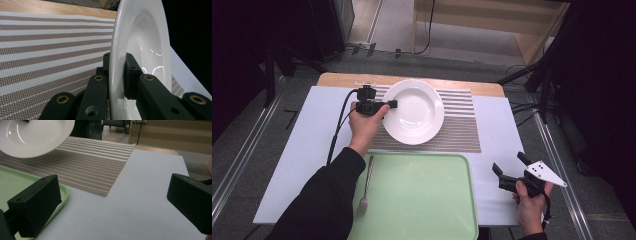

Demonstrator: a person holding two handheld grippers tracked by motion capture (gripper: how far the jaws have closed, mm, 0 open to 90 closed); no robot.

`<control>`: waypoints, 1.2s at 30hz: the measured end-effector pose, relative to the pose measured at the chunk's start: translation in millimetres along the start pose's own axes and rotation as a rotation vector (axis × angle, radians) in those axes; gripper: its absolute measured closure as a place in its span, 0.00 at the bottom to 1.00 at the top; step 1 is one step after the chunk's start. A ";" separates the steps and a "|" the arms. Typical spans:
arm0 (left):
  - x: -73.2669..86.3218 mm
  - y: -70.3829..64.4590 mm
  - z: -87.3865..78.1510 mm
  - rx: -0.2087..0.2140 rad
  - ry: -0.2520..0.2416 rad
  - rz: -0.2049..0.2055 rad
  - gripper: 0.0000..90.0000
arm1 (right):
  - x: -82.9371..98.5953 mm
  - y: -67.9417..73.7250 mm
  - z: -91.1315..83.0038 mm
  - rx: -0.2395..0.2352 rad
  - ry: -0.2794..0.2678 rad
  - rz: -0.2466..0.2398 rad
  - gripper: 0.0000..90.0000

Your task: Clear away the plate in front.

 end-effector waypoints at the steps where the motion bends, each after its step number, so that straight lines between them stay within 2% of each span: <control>1: 0.3 -0.2 -2.1 0.001 0.000 0.001 0.91 | 0.0 0.0 0.2 0.000 0.000 0.001 0.00; 5: 1.8 -0.2 -7.5 0.010 -0.006 -0.013 0.91 | 0.0 -0.5 -0.4 0.001 0.001 -0.001 0.00; 12: 6.5 -1.7 -15.9 0.018 -0.001 0.002 0.90 | -0.2 -0.4 -0.9 0.002 -0.001 -0.007 0.00; 19: 10.2 -2.4 -23.6 0.062 0.003 0.004 0.91 | -0.3 -0.3 -1.0 0.001 -0.003 -0.006 0.00; 29: 20.3 -8.4 -31.1 0.068 0.015 0.037 0.90 | -0.3 -0.1 -0.7 0.002 -0.001 -0.007 0.00; 35: 26.8 -9.4 -35.3 0.080 0.013 0.041 0.90 | -0.4 -0.1 -0.9 0.001 -0.005 -0.010 0.00; 36: 28.0 -10.0 -36.2 0.079 0.016 0.032 0.90 | -0.5 -0.4 -0.7 0.002 -0.007 -0.012 0.00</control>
Point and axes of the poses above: each handheld gripper's, and its own axes: z roughly forward along the jaws, x roughly out of its underside, y roughly to its left, the point moved 1 cm from there along z, roughly forward along the jaws, and after that the axes turned 9 degrees about y, right-handed, at the moved point
